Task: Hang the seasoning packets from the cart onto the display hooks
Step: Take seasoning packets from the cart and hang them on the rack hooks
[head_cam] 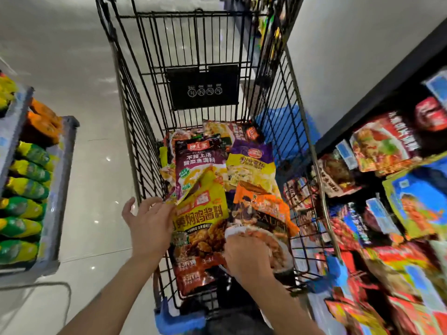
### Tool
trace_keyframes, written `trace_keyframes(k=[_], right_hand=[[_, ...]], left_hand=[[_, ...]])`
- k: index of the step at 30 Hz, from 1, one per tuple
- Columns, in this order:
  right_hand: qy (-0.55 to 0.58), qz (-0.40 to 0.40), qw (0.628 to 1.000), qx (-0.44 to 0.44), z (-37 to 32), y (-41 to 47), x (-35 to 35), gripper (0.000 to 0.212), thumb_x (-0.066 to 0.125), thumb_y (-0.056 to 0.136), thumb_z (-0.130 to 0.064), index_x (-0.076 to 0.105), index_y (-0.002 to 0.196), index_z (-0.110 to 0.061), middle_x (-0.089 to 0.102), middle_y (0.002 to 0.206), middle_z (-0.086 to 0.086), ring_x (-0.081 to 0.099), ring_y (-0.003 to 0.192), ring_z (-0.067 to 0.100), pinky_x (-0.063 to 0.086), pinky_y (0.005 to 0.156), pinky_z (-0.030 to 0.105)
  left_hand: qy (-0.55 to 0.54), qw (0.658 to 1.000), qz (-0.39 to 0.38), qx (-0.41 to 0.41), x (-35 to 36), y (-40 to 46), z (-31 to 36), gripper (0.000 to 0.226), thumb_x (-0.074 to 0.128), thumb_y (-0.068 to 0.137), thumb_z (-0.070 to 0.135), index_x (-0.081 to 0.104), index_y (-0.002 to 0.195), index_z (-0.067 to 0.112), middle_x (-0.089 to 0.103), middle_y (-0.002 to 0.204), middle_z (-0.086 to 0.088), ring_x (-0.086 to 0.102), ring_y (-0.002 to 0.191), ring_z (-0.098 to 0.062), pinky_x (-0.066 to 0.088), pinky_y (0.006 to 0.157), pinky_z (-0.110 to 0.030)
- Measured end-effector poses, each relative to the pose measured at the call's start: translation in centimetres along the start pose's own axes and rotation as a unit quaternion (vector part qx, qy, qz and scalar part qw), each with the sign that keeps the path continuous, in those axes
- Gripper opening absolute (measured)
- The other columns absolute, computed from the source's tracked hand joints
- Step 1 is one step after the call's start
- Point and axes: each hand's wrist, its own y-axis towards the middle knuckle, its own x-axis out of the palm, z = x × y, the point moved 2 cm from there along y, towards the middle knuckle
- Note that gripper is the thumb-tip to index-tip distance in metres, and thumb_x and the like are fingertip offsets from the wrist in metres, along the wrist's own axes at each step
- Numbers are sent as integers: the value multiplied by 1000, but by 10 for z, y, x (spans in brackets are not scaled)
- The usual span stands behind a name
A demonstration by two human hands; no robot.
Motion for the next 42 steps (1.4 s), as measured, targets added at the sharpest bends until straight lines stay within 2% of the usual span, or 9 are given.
trace_keyframes(k=[2, 5, 9, 15, 18, 23, 27, 35, 42], right_hand=[[-10, 1, 1000, 3, -1, 6, 5, 13, 75, 69, -23, 65, 71, -14, 54, 50, -1, 52, 38, 16, 10, 37, 15], [38, -72, 997, -14, -2, 13, 14, 24, 41, 98, -29, 58, 98, -12, 58, 78, 3, 61, 70, 21, 33, 47, 26], [156, -154, 975, -26, 4, 19, 11, 37, 43, 95, -51, 53, 87, -16, 51, 76, -2, 51, 70, 17, 34, 51, 26], [188, 17, 973, 134, 101, 63, 8, 28, 47, 97, -35, 57, 118, -18, 60, 105, 0, 58, 95, 19, 46, 76, 32], [146, -26, 980, 135, 144, 106, 12, 34, 42, 98, -30, 49, 129, -15, 55, 124, 8, 51, 113, 29, 45, 85, 39], [56, -120, 982, 137, 161, 155, 21, 37, 38, 99, -33, 44, 131, -15, 59, 122, 11, 56, 110, 30, 43, 87, 41], [114, -131, 965, 195, 167, 166, 35, 23, 44, 96, -27, 59, 107, -13, 62, 115, 11, 58, 104, 32, 46, 88, 42], [197, -169, 942, 212, 176, 164, 31, 29, 59, 91, -36, 68, 98, -9, 66, 98, 12, 61, 94, 30, 44, 72, 31], [202, -84, 957, 193, 142, 121, -21, 15, 60, 90, -30, 65, 97, -17, 65, 104, 5, 59, 101, 26, 45, 84, 34]], left_hand=[[-2, 1000, 0, 2, 1, 0, -1, 15, 57, 80, 20, 72, 83, 18, 71, 76, 0, 61, 93, -25, 19, 101, -46], [4, 1000, -6, -6, 1, 1, 0, 24, 49, 84, 27, 71, 85, 19, 70, 76, 0, 57, 96, -23, 19, 101, -44], [14, 999, -21, -19, 1, 1, 0, 31, 42, 88, 31, 71, 84, 21, 70, 74, 2, 56, 98, -22, 18, 102, -44], [15, 1000, -9, -13, 2, 0, 1, 31, 43, 92, 32, 70, 84, 18, 69, 74, 4, 60, 93, -22, 20, 101, -46], [36, 999, 5, -2, 3, 0, 2, 30, 46, 92, 30, 71, 84, 14, 69, 74, 1, 61, 91, -24, 23, 101, -49], [76, 997, 8, -6, 4, 1, 3, 31, 46, 91, 30, 71, 81, 14, 68, 73, -1, 64, 88, -26, 25, 100, -50], [77, 997, -7, -29, 6, 0, 2, 33, 43, 89, 33, 72, 82, 18, 70, 74, 2, 56, 95, -19, 23, 102, -50], [82, 996, 1, -33, 7, 1, 1, 33, 44, 90, 32, 72, 82, 17, 70, 74, 2, 52, 97, -16, 22, 102, -47], [74, 997, 22, -30, 6, 1, 2, 30, 43, 86, 28, 70, 81, 16, 68, 73, 0, 57, 94, -20, 22, 100, -46]])
